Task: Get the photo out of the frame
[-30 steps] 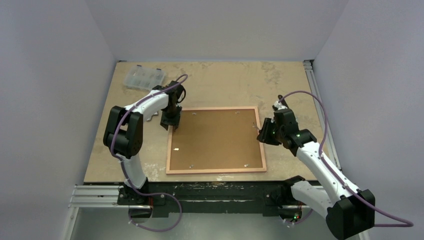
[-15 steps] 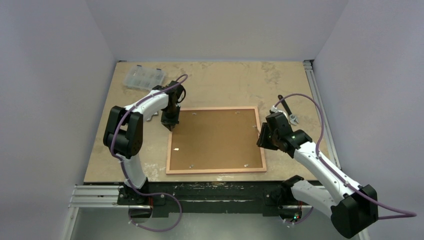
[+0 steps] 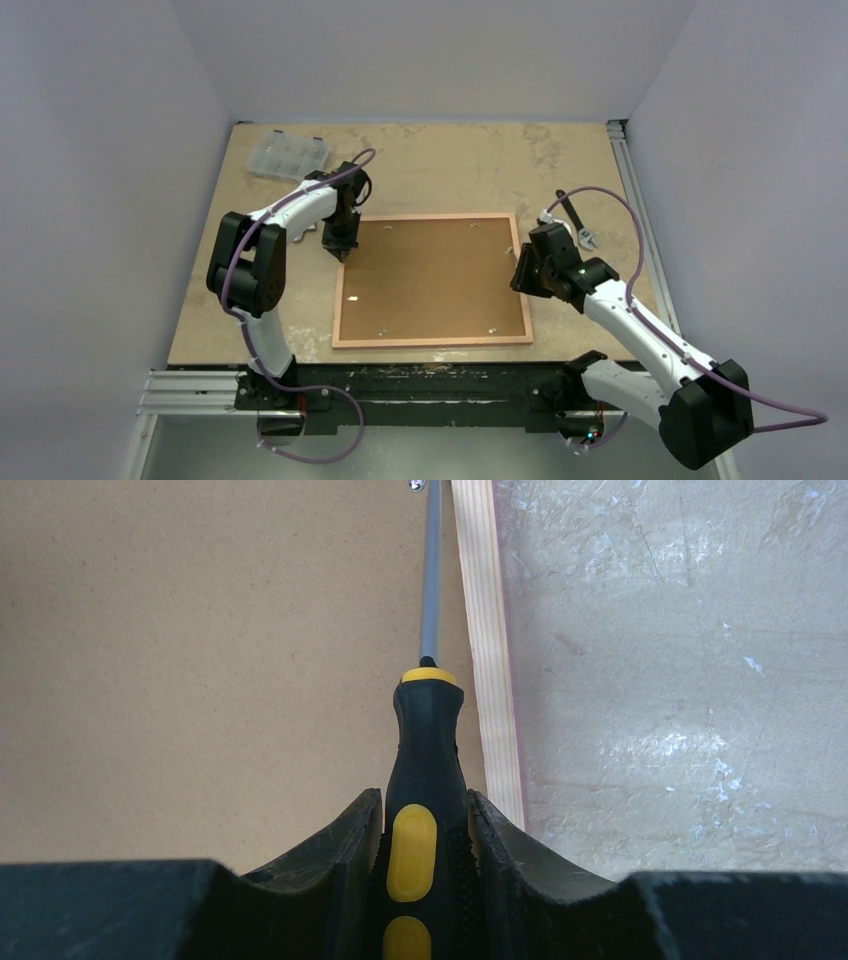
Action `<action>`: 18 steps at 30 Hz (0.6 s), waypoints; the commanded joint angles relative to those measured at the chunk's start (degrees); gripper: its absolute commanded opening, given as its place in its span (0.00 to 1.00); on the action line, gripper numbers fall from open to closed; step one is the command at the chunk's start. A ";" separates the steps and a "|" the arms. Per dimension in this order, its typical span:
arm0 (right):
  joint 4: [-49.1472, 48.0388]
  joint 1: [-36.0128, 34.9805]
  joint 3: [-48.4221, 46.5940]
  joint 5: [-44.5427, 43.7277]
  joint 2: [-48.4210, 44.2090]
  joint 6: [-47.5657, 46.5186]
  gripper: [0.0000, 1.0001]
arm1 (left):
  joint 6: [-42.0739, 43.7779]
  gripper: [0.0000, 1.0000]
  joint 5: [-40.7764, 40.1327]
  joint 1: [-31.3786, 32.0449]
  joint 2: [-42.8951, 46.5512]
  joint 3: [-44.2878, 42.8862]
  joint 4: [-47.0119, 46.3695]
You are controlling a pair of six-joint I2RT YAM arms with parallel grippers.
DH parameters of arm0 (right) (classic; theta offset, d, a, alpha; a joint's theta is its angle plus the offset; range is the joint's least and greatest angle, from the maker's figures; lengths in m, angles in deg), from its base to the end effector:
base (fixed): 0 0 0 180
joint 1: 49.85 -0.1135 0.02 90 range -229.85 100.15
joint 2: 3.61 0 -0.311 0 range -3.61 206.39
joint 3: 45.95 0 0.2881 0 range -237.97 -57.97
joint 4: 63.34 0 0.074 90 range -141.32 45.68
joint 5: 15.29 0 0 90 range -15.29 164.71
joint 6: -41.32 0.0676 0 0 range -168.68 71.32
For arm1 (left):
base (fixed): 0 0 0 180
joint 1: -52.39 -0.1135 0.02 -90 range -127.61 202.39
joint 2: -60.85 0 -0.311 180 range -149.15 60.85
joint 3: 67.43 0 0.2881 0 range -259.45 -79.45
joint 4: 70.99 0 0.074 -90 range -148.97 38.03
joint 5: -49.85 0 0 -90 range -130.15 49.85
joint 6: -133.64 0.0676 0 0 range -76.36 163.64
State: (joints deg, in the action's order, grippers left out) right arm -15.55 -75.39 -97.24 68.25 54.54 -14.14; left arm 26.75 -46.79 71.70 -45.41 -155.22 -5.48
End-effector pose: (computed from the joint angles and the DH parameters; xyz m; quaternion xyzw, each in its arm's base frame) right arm 0.2050 0.0895 0.2281 0.0917 0.9470 0.1053 0.2893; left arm 0.3755 -0.1233 0.1804 0.0180 0.9968 0.0387 0.0678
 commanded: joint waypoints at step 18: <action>-4.87 -0.17 -3.31 -6.40 -5.29 0.29 0.00 | -0.41 0.08 1.56 -0.04 3.15 -1.03 -0.84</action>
State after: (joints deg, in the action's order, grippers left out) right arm -20.95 -75.39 -96.32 68.97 53.88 -15.12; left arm 26.71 -46.29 71.70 -45.41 -155.22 -5.54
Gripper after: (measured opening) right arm 0.315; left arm 0.027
